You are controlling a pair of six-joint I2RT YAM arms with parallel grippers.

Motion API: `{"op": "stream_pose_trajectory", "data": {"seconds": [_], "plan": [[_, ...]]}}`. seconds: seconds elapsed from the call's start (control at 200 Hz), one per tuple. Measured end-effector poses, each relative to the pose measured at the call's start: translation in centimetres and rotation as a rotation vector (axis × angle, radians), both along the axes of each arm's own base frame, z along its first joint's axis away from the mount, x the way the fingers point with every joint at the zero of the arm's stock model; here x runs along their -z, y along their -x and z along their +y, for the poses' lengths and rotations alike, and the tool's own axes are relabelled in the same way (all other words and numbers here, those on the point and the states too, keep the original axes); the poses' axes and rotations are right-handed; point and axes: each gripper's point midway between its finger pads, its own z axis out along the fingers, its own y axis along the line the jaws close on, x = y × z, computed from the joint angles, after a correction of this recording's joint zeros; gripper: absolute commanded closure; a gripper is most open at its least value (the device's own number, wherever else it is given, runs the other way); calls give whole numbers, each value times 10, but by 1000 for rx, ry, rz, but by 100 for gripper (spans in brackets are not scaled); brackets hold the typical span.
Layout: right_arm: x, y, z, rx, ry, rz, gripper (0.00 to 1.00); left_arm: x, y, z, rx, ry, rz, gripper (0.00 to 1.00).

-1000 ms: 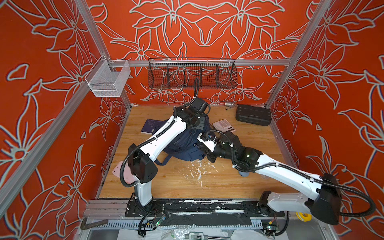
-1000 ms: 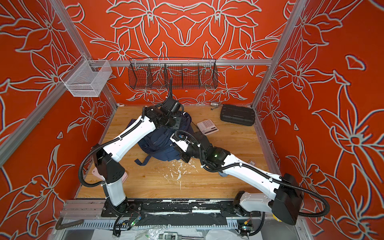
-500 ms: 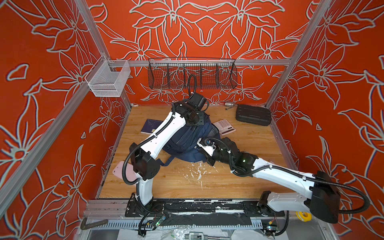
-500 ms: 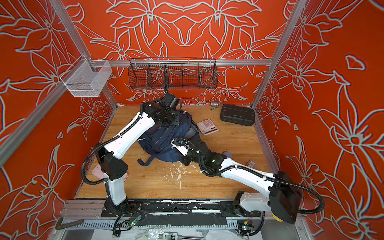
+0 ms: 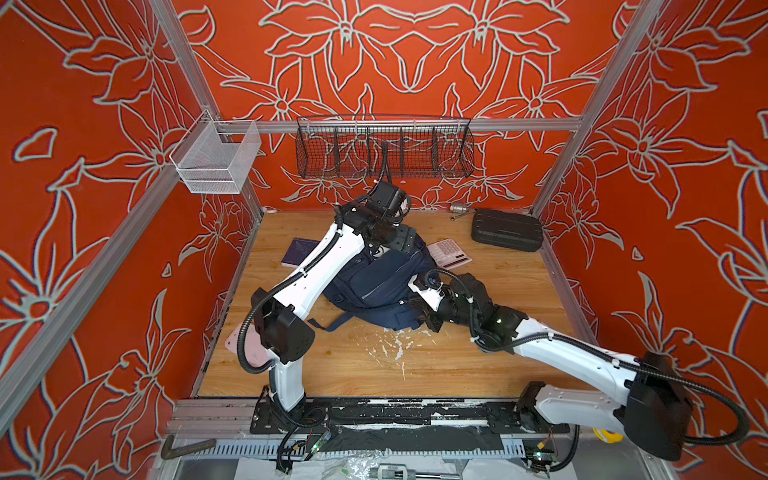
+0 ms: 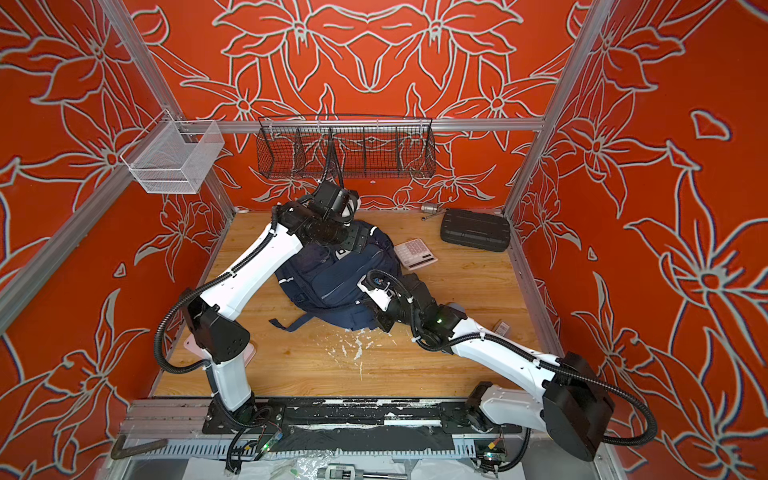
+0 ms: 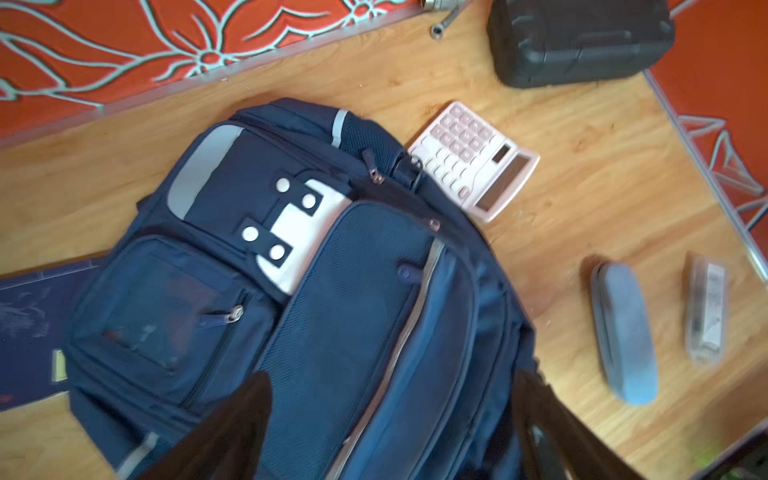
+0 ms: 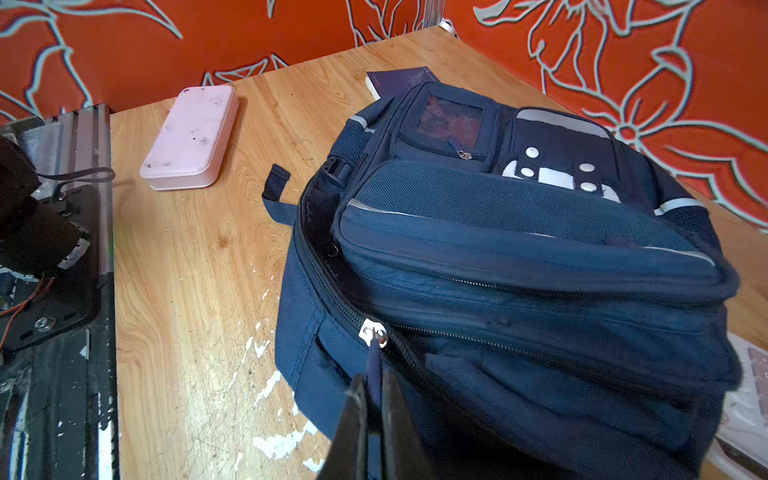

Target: Pack the student bag

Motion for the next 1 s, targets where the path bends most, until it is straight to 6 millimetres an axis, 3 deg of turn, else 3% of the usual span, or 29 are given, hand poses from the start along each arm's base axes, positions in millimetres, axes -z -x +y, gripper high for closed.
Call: {"op": "stream_pose_trajectory", "data": {"seconds": [0.085, 0.185, 0.28, 0.39, 0.53, 0.746, 0.916, 1.001], "plan": [[2, 2, -6, 10, -6, 5, 100, 18, 13, 8, 98, -74, 23, 22], [6, 3, -12, 21, -3, 13, 100, 54, 30, 12, 187, -133, 91, 23], [8, 3, -14, 24, 2, 19, 100, 90, 47, 12, 260, -170, 148, 23], [8, 2, -16, 29, -1, 19, 100, 118, 68, 6, 351, -194, 176, 22], [7, 1, -18, 35, -4, 21, 100, 126, 80, -11, 422, -187, 166, 20], [7, 1, -18, 35, -5, 22, 100, 122, 70, -19, 414, -192, 126, 22], [8, 1, -18, 35, -2, 25, 100, 144, 58, -25, 385, -294, 130, 26], [10, 2, -19, 36, 5, 31, 100, 156, 57, -26, 381, -322, 153, 36]]}}
